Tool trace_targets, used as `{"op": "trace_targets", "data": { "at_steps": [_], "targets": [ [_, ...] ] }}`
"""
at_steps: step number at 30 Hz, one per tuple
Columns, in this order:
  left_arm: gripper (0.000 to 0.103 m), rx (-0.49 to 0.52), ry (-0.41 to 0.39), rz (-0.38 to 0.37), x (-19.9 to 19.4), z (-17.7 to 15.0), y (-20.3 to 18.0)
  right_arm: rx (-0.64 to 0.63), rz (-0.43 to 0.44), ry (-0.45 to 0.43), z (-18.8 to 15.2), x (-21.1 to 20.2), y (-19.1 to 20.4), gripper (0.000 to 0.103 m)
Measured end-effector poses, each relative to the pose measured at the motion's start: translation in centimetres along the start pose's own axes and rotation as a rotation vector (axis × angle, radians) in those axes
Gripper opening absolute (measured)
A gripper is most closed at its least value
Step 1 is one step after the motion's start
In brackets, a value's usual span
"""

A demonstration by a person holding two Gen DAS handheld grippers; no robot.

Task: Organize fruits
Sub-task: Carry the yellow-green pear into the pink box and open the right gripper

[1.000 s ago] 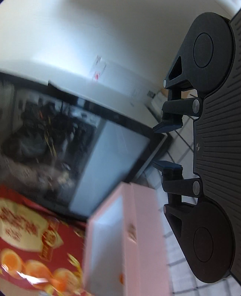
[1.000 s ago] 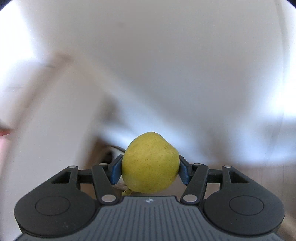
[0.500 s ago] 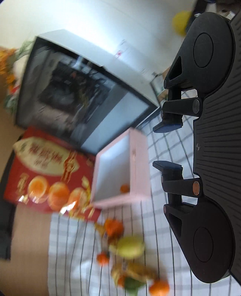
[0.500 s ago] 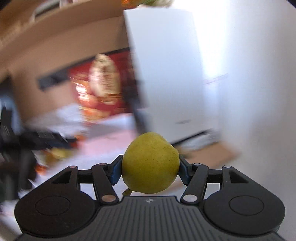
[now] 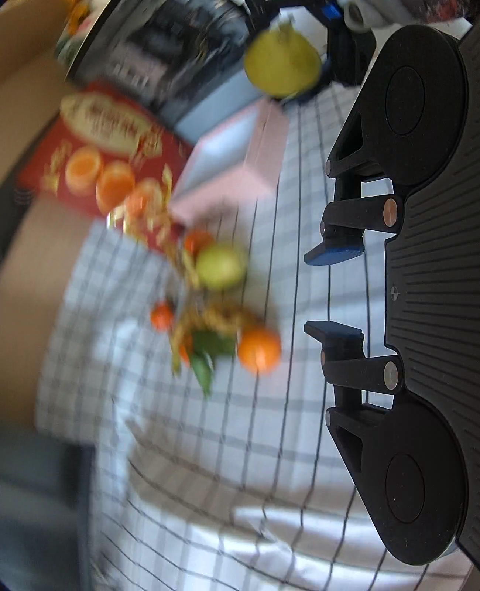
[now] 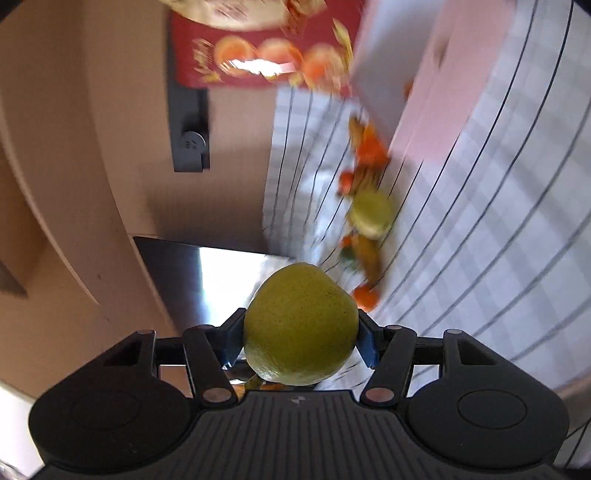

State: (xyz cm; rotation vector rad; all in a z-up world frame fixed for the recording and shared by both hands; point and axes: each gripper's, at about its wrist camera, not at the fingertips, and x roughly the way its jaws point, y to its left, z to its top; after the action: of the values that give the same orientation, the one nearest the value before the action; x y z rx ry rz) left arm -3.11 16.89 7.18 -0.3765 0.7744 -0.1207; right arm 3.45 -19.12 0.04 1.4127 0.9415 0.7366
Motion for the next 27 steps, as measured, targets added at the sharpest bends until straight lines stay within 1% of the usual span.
{"op": "trace_targets", "data": {
  "at_steps": [3,6,9,12,14,18,19,20,21,22,24,25,26,27],
  "targets": [
    [0.037,-0.046,0.005,0.001,1.1,1.3,2.5,0.057,0.07,0.055,1.1,3.3,-0.1,0.06],
    [0.037,-0.06,0.003,-0.009,2.5,2.5,3.7,0.074,0.138,0.086,1.6,5.8,0.3,0.06],
    [0.037,-0.083,0.023,-0.022,3.7,2.9,4.0,0.098,0.209,0.118,1.8,7.0,0.8,0.06],
    [0.037,-0.093,0.043,-0.031,4.6,2.8,3.8,0.107,0.265,0.172,2.0,7.7,1.4,0.06],
    [0.037,-0.103,0.039,-0.018,5.1,2.8,3.4,0.106,0.301,0.207,2.6,8.0,1.8,0.06],
    [0.037,-0.18,0.036,0.023,5.8,2.7,3.0,0.157,0.349,0.272,4.1,8.5,2.0,0.061],
    [0.037,-0.186,0.04,0.018,5.9,2.8,2.7,0.164,0.336,0.286,4.7,8.6,2.2,0.061],
    [0.037,-0.183,0.044,0.019,6.1,2.9,2.4,0.147,0.299,0.296,5.3,8.5,2.6,0.061],
    [0.037,-0.18,0.045,0.025,6.2,3.0,2.0,0.113,0.25,0.295,5.9,8.3,3.2,0.061],
    [0.037,-0.179,0.042,0.031,6.3,3.2,1.7,0.056,0.178,0.286,6.7,8.0,4.0,0.061],
    [0.037,-0.178,0.028,0.032,6.1,3.8,1.2,-0.097,0.003,0.252,8.2,7.8,6.0,0.061],
    [0.037,-0.175,0.015,0.036,5.9,4.2,0.9,-0.194,-0.094,0.229,8.9,7.8,7.2,0.061],
    [0.037,-0.173,0.004,0.042,5.8,4.5,0.8,-0.322,-0.209,0.196,9.4,7.8,8.7,0.061],
    [0.037,-0.174,-0.01,0.052,5.6,4.9,0.6,-0.437,-0.307,0.159,9.8,8.0,10.0,0.061]
  ]
}}
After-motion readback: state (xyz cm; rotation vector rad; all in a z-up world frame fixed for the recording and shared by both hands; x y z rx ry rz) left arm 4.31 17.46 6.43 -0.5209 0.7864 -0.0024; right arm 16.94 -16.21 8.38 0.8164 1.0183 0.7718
